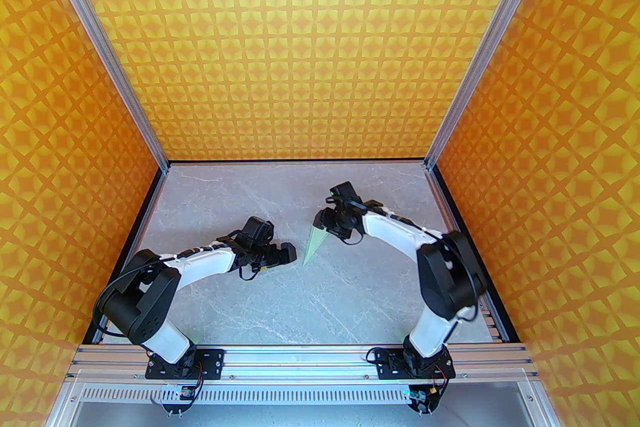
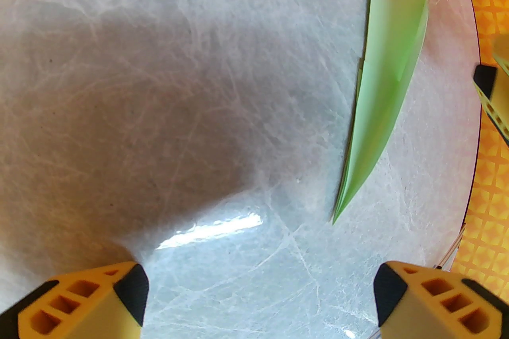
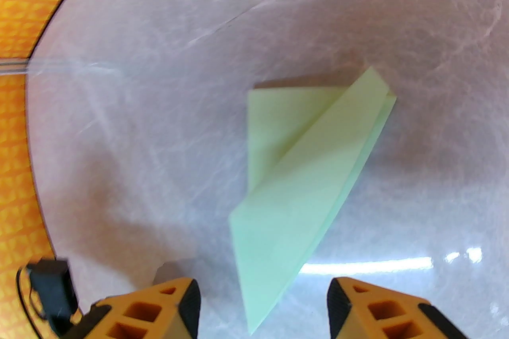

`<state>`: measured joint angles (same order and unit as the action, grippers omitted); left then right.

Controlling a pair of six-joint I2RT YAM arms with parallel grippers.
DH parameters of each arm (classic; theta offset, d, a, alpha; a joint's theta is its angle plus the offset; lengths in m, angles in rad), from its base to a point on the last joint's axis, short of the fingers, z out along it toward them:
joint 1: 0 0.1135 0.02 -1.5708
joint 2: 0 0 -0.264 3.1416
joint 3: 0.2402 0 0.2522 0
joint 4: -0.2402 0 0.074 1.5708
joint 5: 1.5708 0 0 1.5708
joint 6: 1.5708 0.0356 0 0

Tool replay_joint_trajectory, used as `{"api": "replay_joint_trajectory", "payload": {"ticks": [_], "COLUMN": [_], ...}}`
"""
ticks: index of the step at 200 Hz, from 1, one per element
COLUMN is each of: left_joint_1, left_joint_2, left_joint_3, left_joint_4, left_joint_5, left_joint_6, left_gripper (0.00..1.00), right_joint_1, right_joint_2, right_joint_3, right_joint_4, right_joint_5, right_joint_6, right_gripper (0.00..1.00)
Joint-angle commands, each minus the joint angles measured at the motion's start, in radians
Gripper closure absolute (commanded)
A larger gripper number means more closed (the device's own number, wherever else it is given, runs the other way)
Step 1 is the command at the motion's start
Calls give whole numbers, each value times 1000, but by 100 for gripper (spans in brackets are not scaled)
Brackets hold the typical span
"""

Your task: Fold a paper plane with a square sheet of paper (fold left side to right side)

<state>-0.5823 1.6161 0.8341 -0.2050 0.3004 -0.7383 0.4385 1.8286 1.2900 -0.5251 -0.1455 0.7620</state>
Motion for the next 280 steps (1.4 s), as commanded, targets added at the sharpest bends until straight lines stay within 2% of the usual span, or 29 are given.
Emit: {"api": "replay_joint_trajectory", "payload": {"ticks": [1,39,93,144,232,245,280], "left_joint_1": [1,2,0,-2,-43,-42,-39], "left_joint_2": [-37,-49,-28,28,115,120,122], "left_joint_3": [-9,-27,-25,30,140,152,158], "left_joint_4": [15,29,39,32,32,28,18], "left_joint_5": [-28,-29,-29,-29,-29,-29,-48], "left_joint_6": [25,13,15,22,80,87,87], "left_gripper": [1,1,1,1,1,1,1], "right_joint_1": [8,25,29,29,0,-3,2], "right_joint_2": [63,186,252,117,4,2,-16], "right_joint_3": [76,208,287,174,-17,-29,-15], "right_joint_4": [-78,-164,-237,-211,-141,-134,-85], "right_joint_5": [59,100,93,124,100,97,70], "right_joint_6": [2,-22,-51,-57,-69,-71,-66], "right_gripper": [41,40,40,54,63,62,47]}}
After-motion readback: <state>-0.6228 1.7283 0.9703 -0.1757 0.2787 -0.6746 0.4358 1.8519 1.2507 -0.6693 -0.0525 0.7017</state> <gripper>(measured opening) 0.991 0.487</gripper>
